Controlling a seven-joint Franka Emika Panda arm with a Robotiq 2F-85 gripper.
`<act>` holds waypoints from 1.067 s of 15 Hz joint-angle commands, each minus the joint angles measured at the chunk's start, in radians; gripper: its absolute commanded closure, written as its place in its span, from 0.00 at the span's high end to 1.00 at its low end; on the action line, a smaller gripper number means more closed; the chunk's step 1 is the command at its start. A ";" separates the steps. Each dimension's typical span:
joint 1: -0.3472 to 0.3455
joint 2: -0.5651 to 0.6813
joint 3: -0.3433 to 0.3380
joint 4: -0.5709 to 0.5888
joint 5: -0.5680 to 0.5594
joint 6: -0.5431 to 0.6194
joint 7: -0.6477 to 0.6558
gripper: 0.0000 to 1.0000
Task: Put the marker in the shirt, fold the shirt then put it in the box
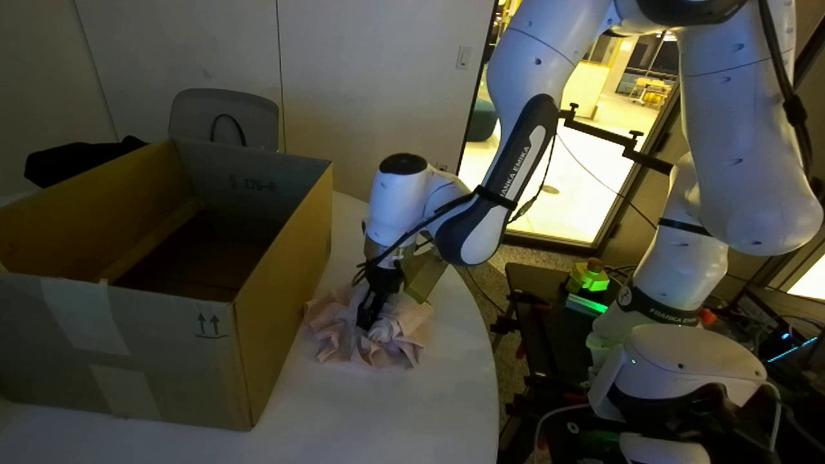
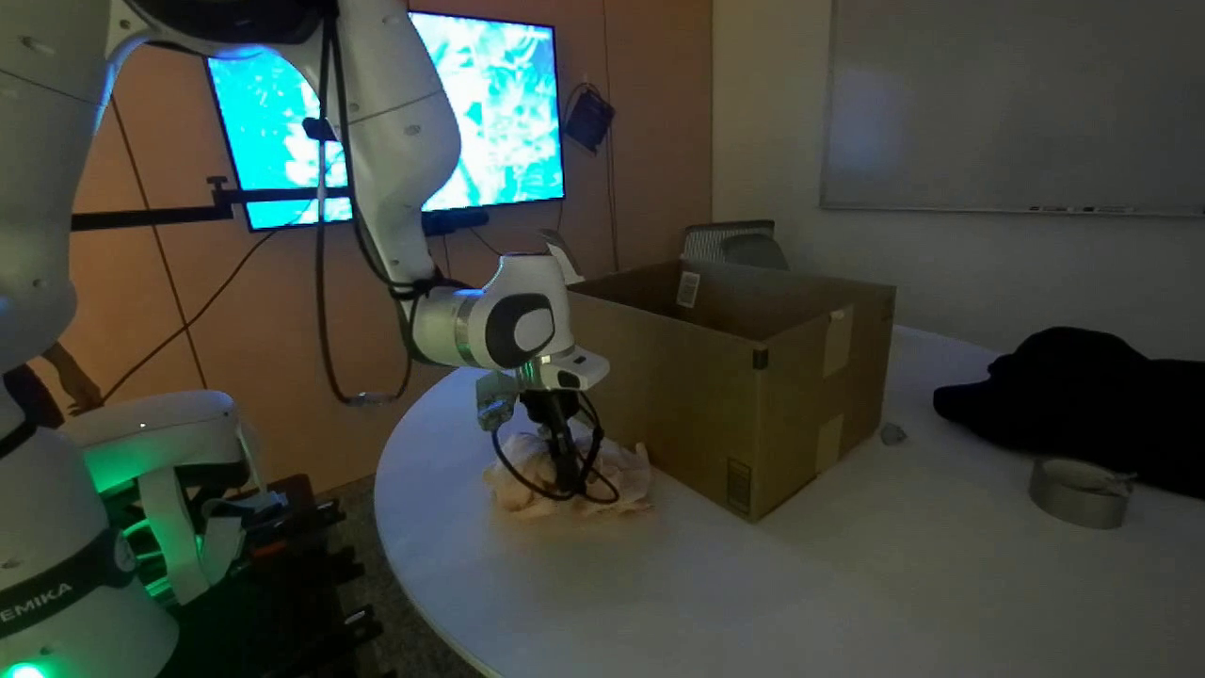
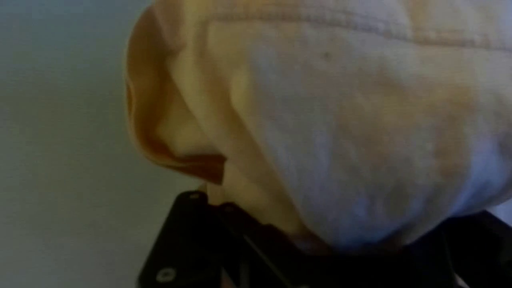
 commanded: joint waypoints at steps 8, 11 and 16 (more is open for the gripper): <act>0.261 -0.452 -0.169 0.013 0.177 -0.366 -0.241 0.09; 0.243 -0.536 -0.160 0.065 0.157 -0.448 -0.233 0.09; 0.207 -0.589 -0.137 0.199 0.095 -0.507 -0.124 0.10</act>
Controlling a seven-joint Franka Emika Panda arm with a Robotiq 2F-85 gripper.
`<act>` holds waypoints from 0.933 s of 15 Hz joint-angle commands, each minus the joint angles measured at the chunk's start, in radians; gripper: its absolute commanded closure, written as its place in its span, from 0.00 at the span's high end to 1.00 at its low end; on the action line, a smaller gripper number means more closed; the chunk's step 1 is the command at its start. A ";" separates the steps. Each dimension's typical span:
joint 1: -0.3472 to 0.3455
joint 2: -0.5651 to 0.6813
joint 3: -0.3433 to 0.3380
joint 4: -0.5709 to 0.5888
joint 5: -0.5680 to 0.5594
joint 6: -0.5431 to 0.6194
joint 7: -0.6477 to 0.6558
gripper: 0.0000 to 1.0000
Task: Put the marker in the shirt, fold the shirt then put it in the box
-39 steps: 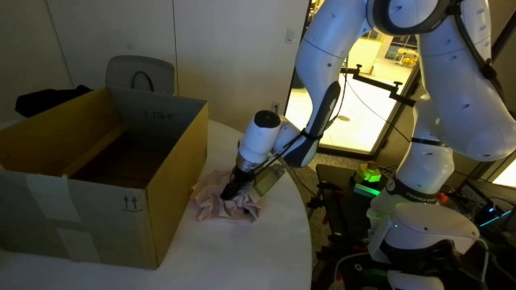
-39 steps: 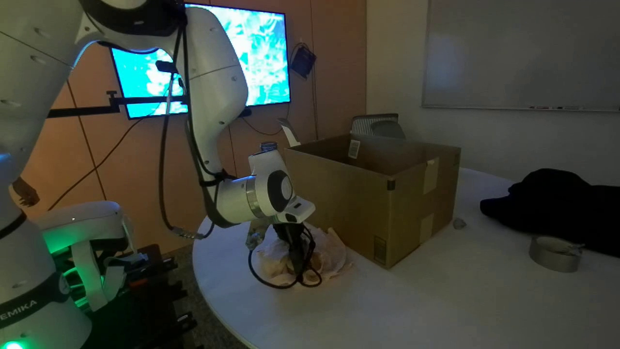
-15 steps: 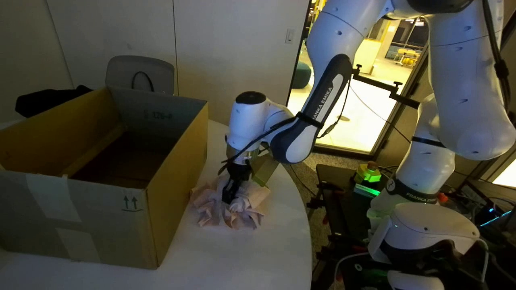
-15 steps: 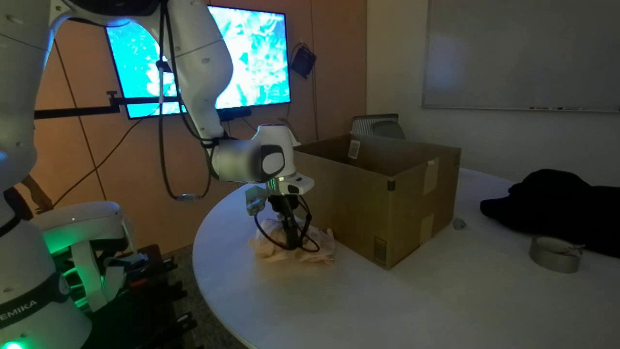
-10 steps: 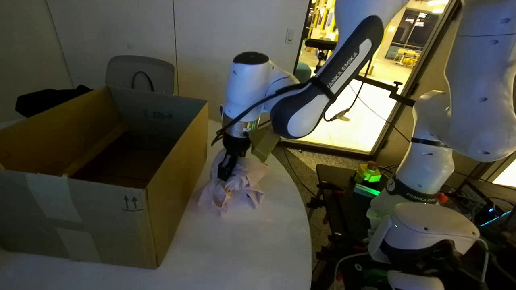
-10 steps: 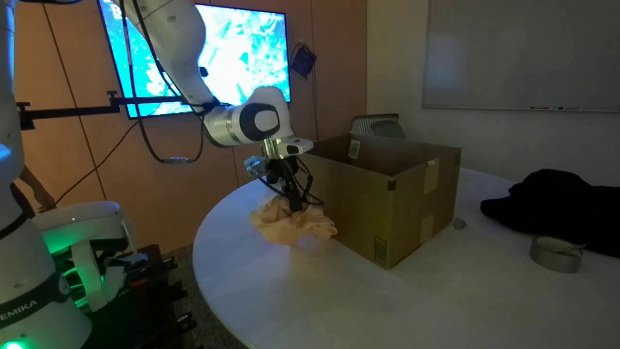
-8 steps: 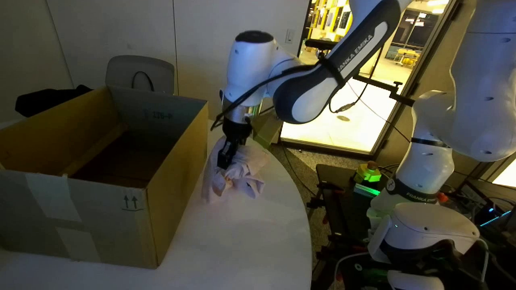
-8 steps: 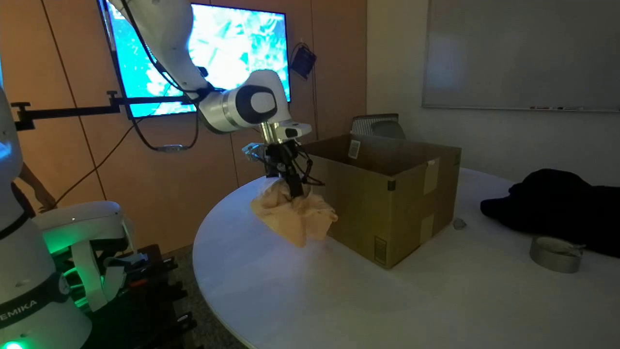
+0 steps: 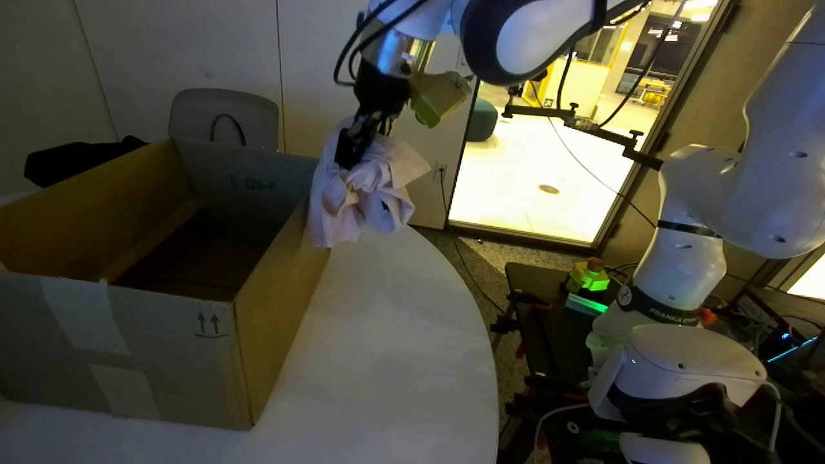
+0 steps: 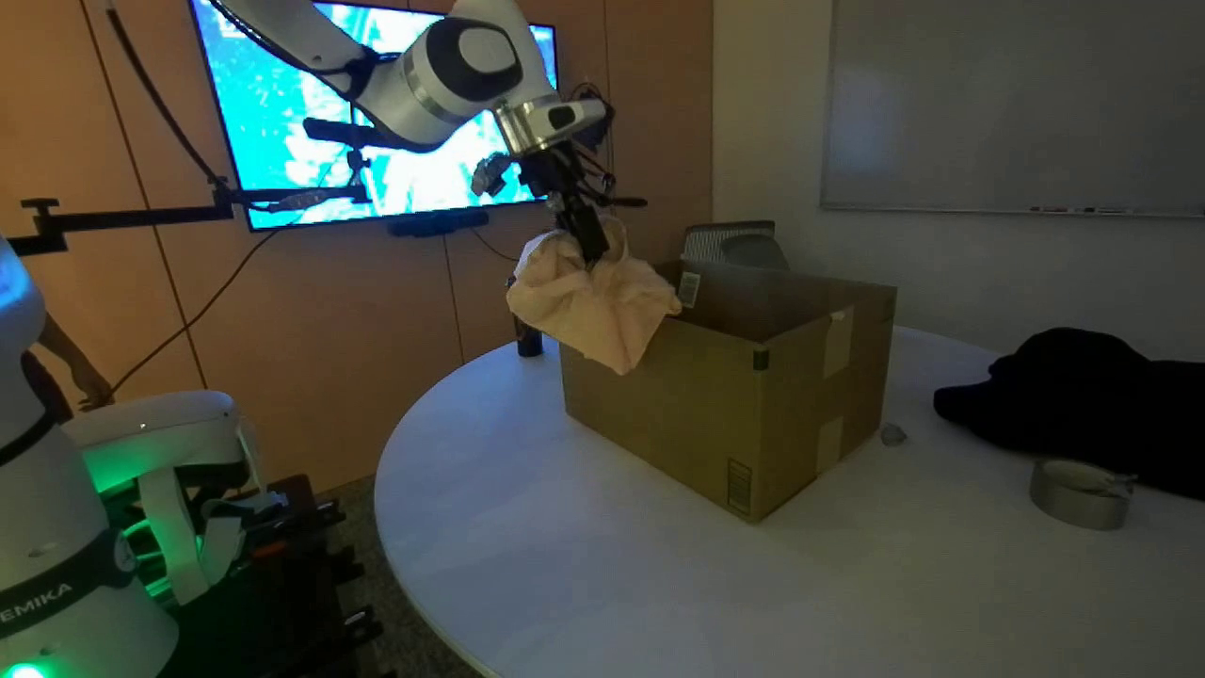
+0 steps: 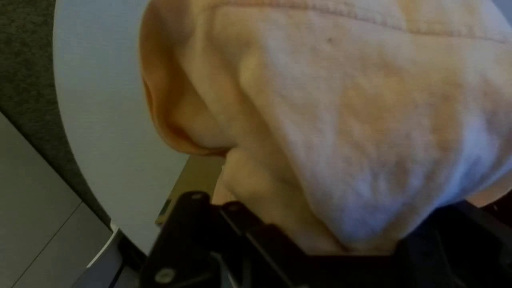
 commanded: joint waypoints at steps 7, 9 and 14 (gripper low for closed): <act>-0.024 0.128 0.048 0.329 -0.161 -0.037 0.287 0.09; -0.001 0.211 0.052 0.413 -0.188 -0.049 0.307 0.09; 0.088 0.434 0.019 0.636 -0.187 -0.106 0.285 0.09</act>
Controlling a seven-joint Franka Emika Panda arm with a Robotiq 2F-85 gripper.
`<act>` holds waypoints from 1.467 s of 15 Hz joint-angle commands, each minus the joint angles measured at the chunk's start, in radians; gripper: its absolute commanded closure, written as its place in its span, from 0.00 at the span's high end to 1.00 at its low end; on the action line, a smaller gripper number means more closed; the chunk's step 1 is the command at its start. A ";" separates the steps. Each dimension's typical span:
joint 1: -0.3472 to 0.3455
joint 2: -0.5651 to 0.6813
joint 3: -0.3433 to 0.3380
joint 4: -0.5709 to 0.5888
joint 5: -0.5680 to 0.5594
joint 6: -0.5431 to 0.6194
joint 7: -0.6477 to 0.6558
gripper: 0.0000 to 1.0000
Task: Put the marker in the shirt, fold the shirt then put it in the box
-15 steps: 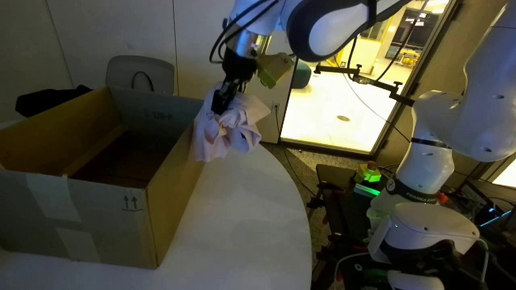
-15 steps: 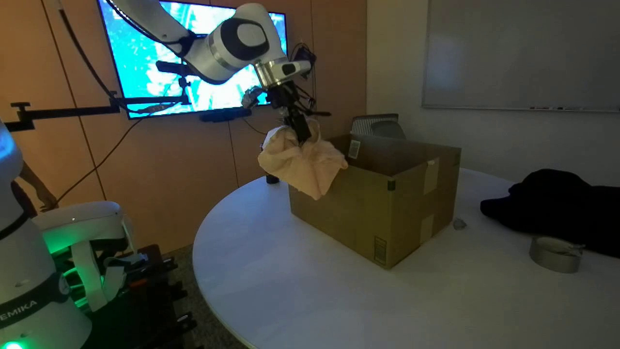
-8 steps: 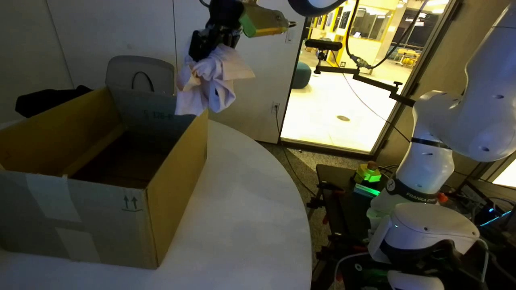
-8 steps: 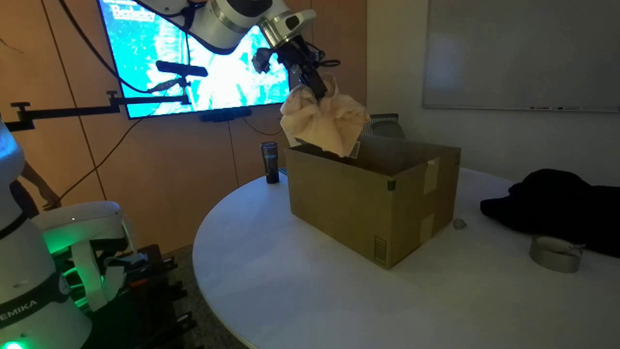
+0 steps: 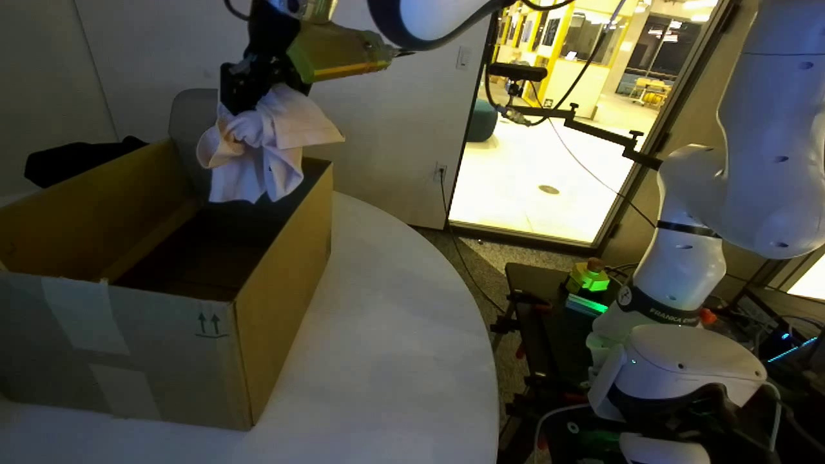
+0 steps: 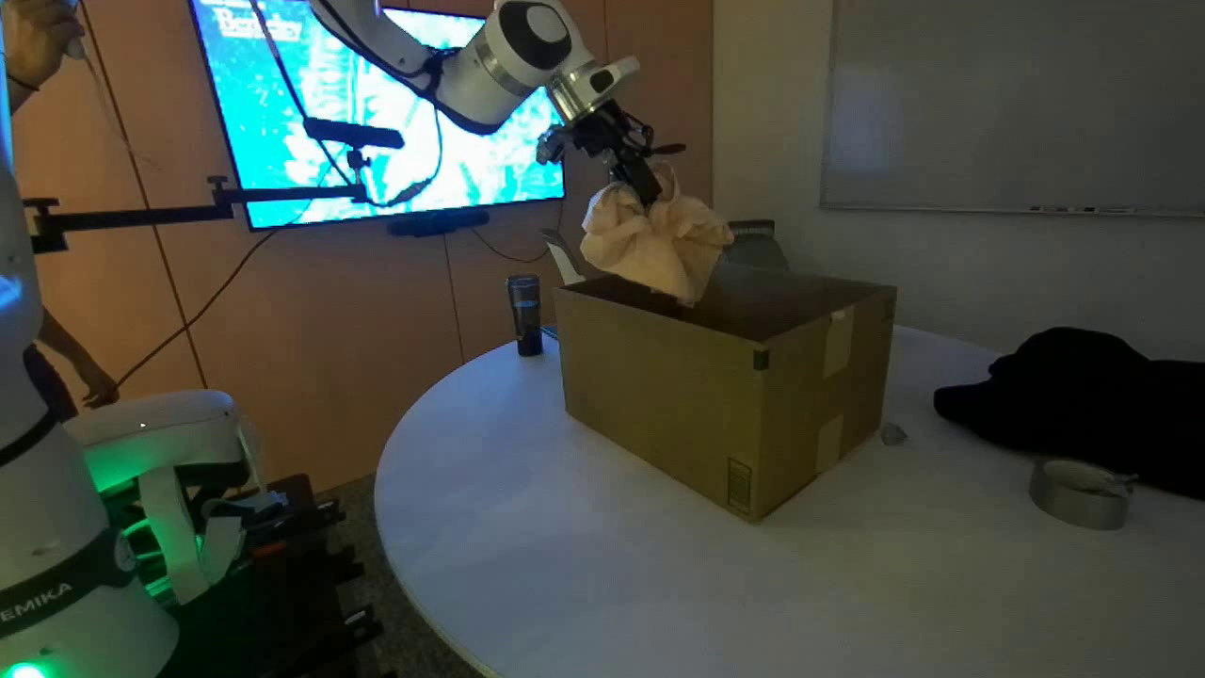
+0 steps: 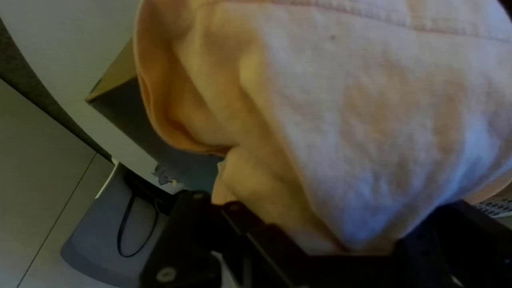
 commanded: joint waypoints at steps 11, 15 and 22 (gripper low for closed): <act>0.133 0.341 -0.126 0.425 0.029 -0.181 -0.092 0.68; 0.134 0.292 -0.136 0.368 0.024 -0.191 -0.148 0.98; 0.103 -0.008 -0.067 0.089 0.168 -0.310 -0.397 1.00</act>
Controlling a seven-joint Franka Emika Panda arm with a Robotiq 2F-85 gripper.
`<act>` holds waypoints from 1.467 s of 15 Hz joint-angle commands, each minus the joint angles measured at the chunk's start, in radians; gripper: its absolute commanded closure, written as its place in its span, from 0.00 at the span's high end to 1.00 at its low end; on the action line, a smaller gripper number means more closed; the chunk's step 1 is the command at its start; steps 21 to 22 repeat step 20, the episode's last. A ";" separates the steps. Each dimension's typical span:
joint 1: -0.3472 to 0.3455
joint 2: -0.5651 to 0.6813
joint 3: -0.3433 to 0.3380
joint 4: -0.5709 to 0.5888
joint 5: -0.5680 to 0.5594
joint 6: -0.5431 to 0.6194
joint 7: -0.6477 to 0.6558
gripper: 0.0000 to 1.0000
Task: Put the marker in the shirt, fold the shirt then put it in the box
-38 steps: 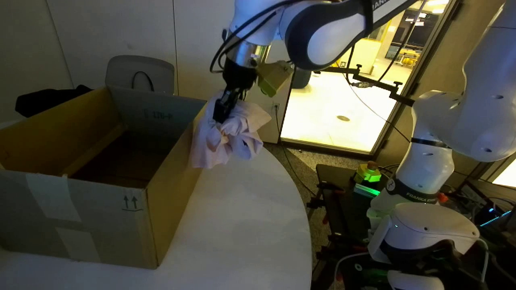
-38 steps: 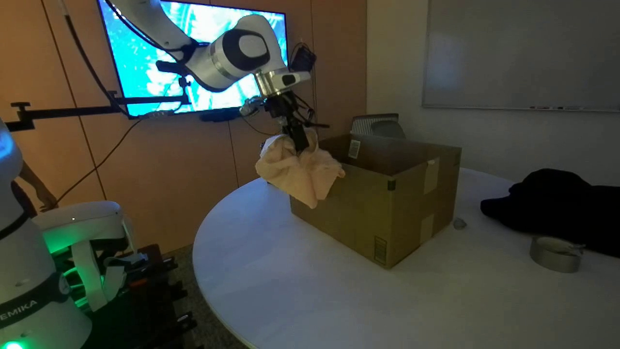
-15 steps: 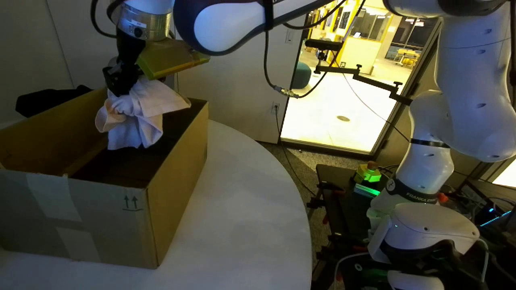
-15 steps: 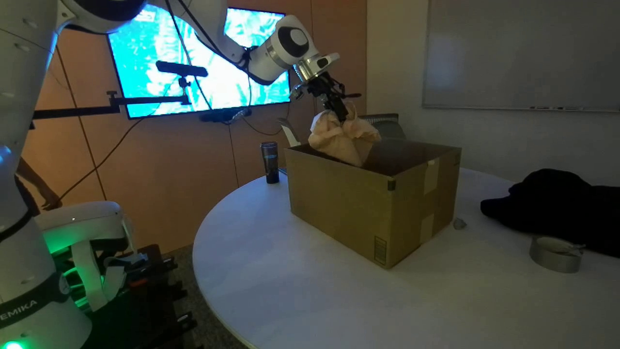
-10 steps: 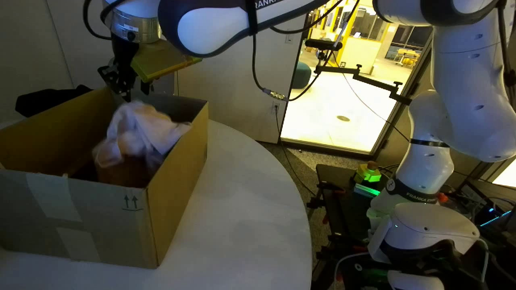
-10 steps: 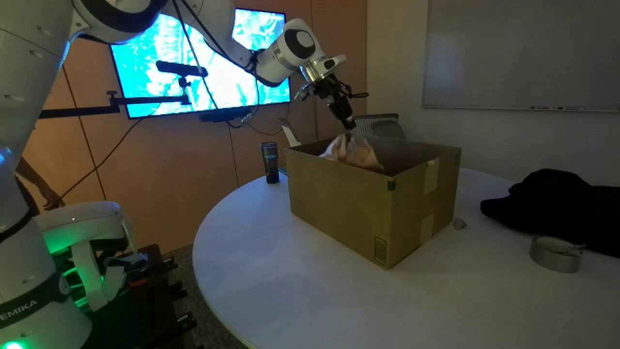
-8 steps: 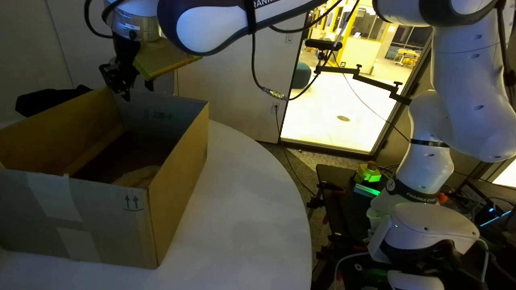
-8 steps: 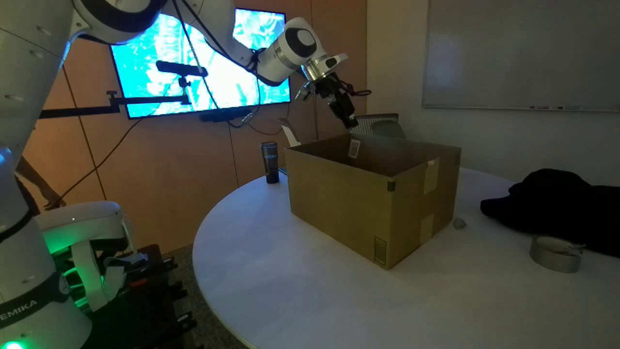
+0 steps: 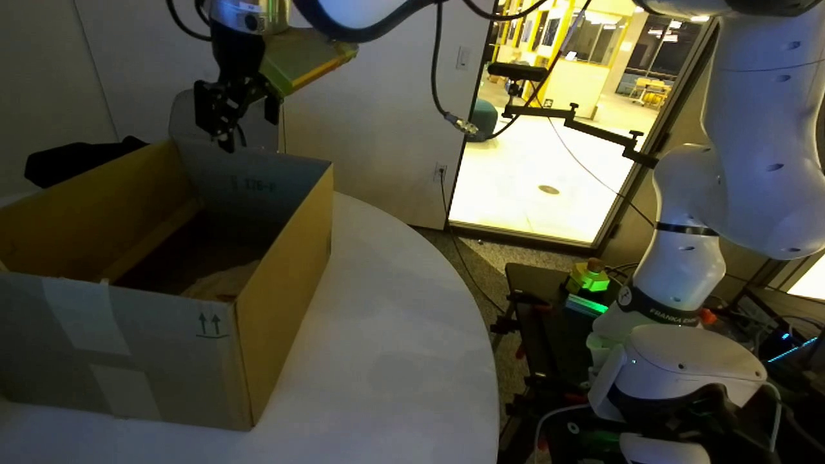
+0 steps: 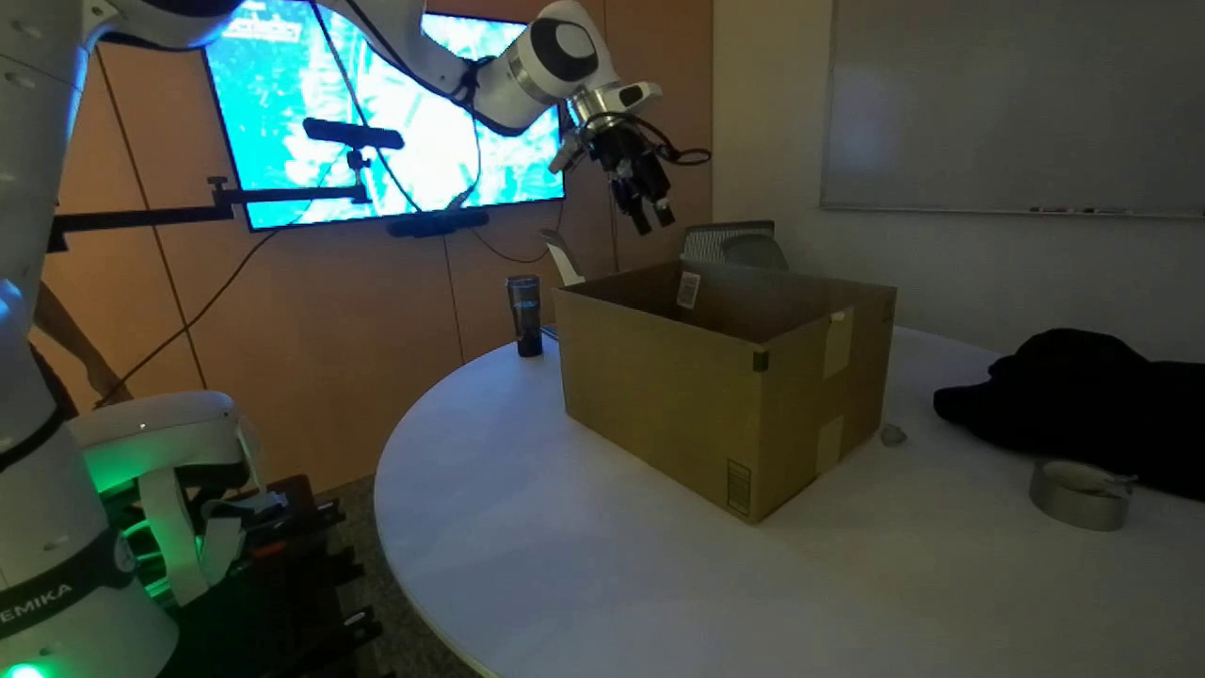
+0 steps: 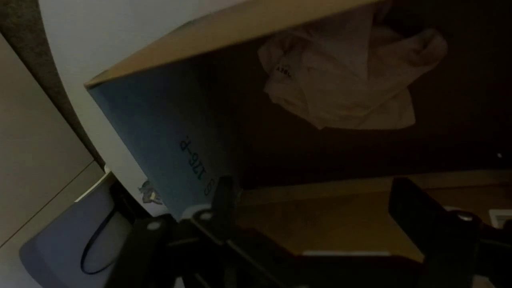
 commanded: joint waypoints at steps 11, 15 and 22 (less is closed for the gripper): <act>-0.023 -0.776 0.133 -0.619 0.239 -0.246 -0.459 1.00; -0.022 -1.013 0.125 -0.792 0.298 -0.270 -0.518 1.00; -0.042 -0.989 0.148 -0.759 0.288 -0.286 -0.497 1.00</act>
